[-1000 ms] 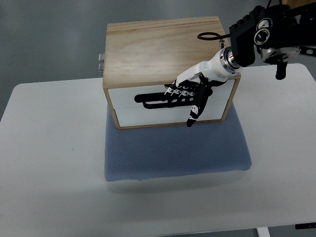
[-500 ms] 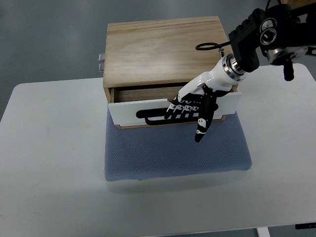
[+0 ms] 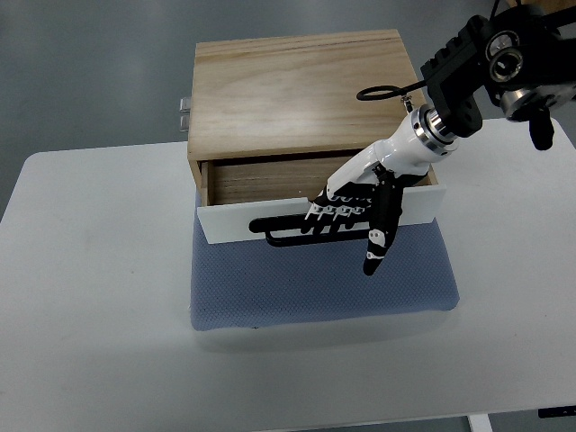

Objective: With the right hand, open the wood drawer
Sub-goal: 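Pull the upper drawer handle toward the robot with the right hand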

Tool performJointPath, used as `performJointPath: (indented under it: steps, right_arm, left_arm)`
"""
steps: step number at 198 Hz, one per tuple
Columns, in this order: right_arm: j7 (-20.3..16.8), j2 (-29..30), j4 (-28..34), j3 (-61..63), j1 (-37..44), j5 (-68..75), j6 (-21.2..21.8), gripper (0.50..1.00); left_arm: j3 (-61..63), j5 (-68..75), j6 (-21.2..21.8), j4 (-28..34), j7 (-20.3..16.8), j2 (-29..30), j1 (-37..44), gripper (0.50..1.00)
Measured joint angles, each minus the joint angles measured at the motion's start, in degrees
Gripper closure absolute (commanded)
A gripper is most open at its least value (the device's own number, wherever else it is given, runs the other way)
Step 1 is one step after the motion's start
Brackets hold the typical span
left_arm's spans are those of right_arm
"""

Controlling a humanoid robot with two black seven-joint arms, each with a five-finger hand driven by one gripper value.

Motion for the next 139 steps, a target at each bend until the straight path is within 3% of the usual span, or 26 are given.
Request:
performJointPath:
  steps: [139]
  right_arm:
    - [0.2,-1.7,4.7,-0.7,1.1,0.2,0.0,0.558]
  left_arm:
    - [0.0,0.0,0.0,0.0,0.0,0.0,0.0,0.500]
